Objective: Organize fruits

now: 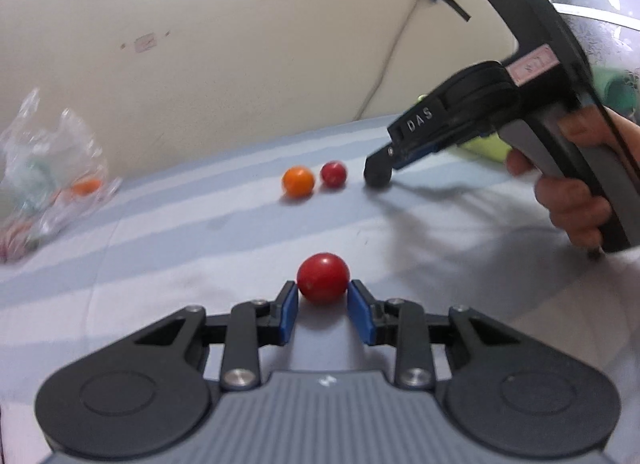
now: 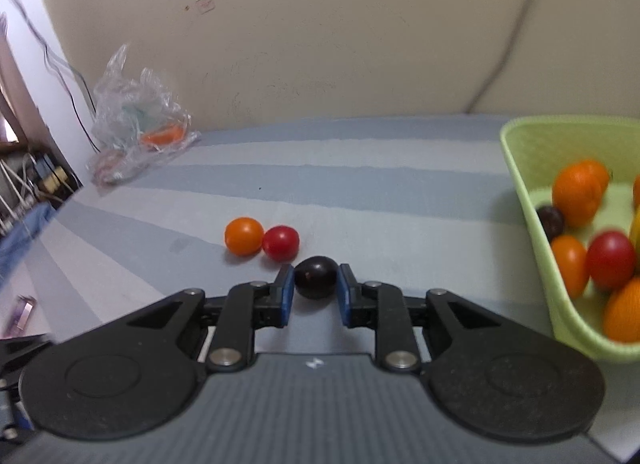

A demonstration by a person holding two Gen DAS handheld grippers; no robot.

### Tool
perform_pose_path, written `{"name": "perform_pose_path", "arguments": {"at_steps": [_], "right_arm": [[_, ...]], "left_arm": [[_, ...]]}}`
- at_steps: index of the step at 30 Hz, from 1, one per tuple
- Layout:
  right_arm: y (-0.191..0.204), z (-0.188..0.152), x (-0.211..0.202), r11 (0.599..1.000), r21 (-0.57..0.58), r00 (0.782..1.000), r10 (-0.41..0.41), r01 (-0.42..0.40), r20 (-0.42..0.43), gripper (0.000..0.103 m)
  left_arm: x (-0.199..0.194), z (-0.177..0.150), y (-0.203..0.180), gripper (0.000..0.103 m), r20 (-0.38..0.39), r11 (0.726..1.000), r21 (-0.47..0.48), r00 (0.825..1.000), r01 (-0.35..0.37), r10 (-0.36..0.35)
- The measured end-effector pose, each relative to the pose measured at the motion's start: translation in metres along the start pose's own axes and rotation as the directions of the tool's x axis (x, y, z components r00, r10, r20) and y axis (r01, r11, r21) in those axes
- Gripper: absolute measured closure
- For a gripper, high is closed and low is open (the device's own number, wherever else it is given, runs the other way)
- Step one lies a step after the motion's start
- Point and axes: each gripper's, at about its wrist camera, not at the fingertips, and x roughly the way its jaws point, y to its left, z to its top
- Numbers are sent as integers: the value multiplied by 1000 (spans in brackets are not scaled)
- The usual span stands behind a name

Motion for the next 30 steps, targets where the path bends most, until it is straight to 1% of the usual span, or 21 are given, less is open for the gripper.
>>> {"name": "perform_pose_path", "arguments": {"at_steps": [3, 6, 10, 12, 14, 17, 19, 21, 24, 28, 30], "right_arm": [[6, 3, 10, 997, -58, 999, -43, 44, 10, 74], [5, 4, 17, 996, -64, 998, -60, 60, 0, 73], [6, 6, 22, 995, -66, 997, -73, 72, -4, 72], [8, 7, 25, 994, -72, 997, -81, 80, -7, 74], [11, 8, 25, 993, -79, 996, -94, 93, -7, 74], [17, 3, 15, 990, -80, 993, -120, 120, 7, 74], [20, -5, -5, 994, -71, 997, -80, 81, 17, 74], [25, -20, -28, 997, -68, 1000, -19, 20, 21, 74], [36, -51, -60, 994, -105, 1000, 21, -19, 18, 74], [46, -93, -91, 985, -172, 1000, 12, -9, 19, 74], [53, -108, -99, 975, -219, 999, -25, 32, 38, 74]], "left_arm": [[-3, -2, 2, 75, 5, 999, -37, 1000, -1, 1], [-14, -7, 2, 75, 9, 998, -63, 1000, 3, -2], [-17, -9, 1, 75, 17, 998, -69, 1000, 0, 1], [-18, -10, 4, 75, 18, 997, -76, 1000, -4, 5], [-19, -11, 7, 79, 17, 996, -94, 1000, -1, 2], [-27, -14, 10, 81, 21, 993, -119, 1000, 22, -20], [-35, -16, 9, 81, 33, 993, -113, 999, 36, -32], [-40, -19, 6, 81, 39, 994, -101, 998, 50, -46], [-45, -23, 2, 81, 39, 995, -81, 998, 61, -58], [-44, -27, 0, 81, 34, 996, -71, 998, 62, -59], [-43, -26, 0, 79, 31, 995, -78, 998, 63, -60]]}}
